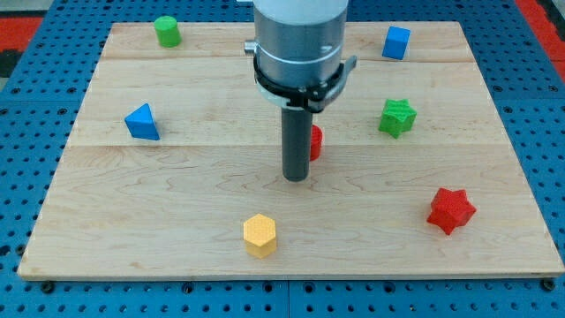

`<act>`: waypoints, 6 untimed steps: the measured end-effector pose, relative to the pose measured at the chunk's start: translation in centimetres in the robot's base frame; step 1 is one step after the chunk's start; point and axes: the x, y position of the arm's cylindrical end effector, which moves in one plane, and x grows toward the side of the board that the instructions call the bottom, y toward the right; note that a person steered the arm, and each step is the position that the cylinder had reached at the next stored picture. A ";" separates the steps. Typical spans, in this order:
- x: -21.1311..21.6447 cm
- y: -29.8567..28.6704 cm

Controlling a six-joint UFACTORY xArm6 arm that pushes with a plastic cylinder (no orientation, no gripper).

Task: Slide the red circle to the top center

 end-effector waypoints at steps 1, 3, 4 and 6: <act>-1.1 3.4; -2.0 0.3; -2.9 -2.4; -6.6 0.9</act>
